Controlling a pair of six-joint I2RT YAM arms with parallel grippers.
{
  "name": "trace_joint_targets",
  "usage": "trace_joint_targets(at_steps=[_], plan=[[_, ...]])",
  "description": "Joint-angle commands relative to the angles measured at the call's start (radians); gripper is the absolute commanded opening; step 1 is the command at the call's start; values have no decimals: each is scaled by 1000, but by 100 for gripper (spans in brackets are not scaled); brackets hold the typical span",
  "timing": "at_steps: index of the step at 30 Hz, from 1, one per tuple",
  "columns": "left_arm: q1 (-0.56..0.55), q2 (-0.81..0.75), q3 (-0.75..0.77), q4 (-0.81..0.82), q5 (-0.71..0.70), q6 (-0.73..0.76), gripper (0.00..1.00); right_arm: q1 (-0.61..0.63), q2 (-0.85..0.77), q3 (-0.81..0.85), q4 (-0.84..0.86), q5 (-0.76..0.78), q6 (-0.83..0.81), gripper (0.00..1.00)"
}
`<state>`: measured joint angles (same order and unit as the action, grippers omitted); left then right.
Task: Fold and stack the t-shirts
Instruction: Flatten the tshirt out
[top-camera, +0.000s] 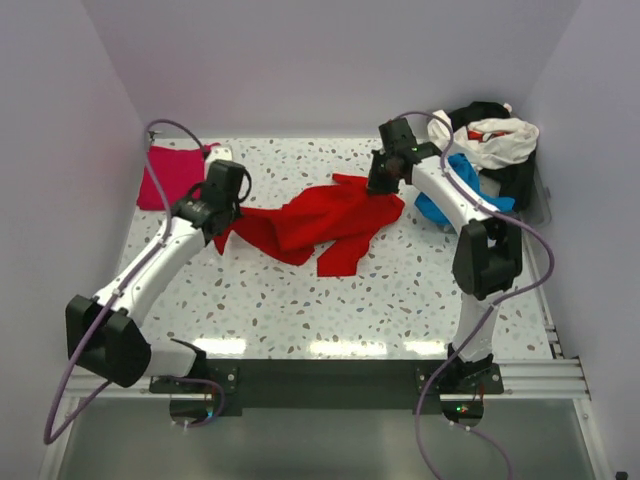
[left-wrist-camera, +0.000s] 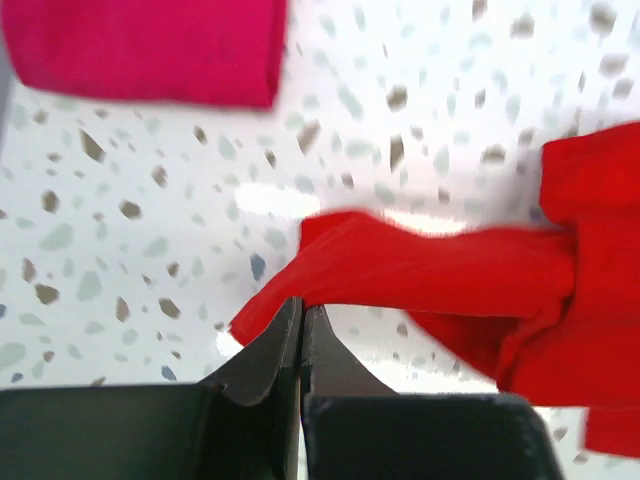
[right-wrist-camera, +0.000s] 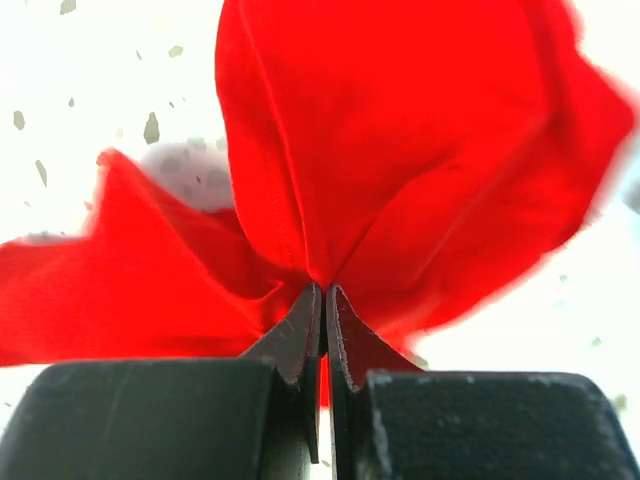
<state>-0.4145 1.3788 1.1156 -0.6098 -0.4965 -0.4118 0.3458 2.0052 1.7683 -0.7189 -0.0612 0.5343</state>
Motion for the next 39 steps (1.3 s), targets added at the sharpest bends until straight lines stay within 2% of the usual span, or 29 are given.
trace_joint_targets(at_steps=[1,6,10,11,14,20,23,24,26,28,30,34,39], plan=[[83,-52,96,-74,-42,5,0,-5,-126,-91,-50,76,-43,0],[167,-52,102,-76,-37,50,0,-4,-169,-132,-88,164,-79,0],[186,-50,64,-74,-5,65,0,-5,-172,-133,-161,230,-91,0],[187,-50,55,-76,2,67,0,-5,-180,-142,-194,289,-91,0],[187,-55,6,-76,64,68,0,-5,-221,-219,-221,371,-88,0],[186,-80,-88,-51,150,83,0,5,-344,-365,-289,330,-70,0],[186,-83,-118,-27,217,102,0,42,-358,-400,-315,307,-60,22],[186,-74,-120,-21,236,103,0,53,-358,-402,-313,311,-60,40],[186,-66,-125,-19,249,111,0,73,-352,-368,-283,317,-62,54],[184,-57,-122,-13,263,119,0,73,-318,-304,-216,269,-66,56],[186,-49,-117,-4,289,120,0,74,-274,-239,-176,206,-80,54],[184,-38,-111,-4,311,110,0,70,-82,-13,-99,124,-103,49],[184,-44,-115,-7,317,90,0,44,114,170,-57,6,-111,42]])
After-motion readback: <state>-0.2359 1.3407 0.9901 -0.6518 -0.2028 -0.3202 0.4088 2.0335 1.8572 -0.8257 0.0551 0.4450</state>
